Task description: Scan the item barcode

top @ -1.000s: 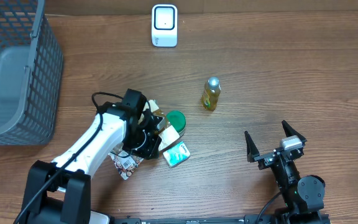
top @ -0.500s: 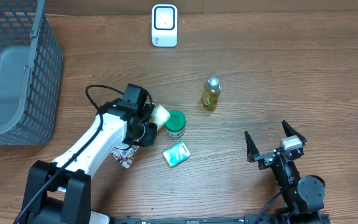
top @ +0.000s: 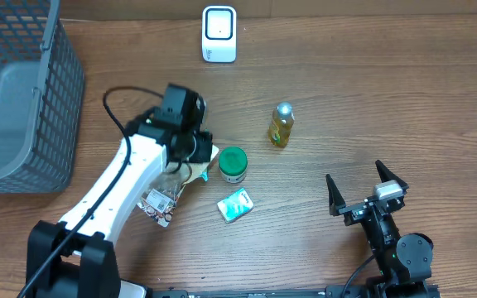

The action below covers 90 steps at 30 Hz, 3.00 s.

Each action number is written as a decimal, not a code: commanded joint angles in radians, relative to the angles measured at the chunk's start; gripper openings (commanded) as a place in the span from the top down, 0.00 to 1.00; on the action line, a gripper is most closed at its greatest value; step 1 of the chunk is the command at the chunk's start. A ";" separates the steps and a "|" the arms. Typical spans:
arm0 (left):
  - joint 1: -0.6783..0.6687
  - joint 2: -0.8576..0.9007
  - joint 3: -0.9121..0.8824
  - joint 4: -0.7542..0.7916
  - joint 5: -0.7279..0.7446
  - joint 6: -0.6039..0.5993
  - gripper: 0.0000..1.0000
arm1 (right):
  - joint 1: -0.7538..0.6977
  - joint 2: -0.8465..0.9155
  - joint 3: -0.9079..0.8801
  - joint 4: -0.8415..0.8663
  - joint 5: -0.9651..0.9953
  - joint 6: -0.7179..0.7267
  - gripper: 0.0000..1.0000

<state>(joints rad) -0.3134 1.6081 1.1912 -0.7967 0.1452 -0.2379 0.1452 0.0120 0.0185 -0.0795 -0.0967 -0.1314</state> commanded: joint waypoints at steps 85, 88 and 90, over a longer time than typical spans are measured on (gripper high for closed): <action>0.124 -0.020 0.195 -0.069 -0.310 -0.021 0.00 | -0.003 -0.009 0.062 0.013 -0.071 0.133 0.00; 0.124 -0.021 0.195 -0.069 -0.310 -0.021 0.00 | -0.003 -0.009 0.130 -0.050 -0.092 0.183 0.00; 0.124 -0.021 0.195 -0.069 -0.310 -0.021 0.00 | -0.003 -0.009 0.184 -0.112 -0.092 0.188 0.00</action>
<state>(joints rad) -0.1890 1.6081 1.3697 -0.8661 -0.1543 -0.2535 0.1455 0.0120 0.1123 -0.1650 -0.1646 0.0093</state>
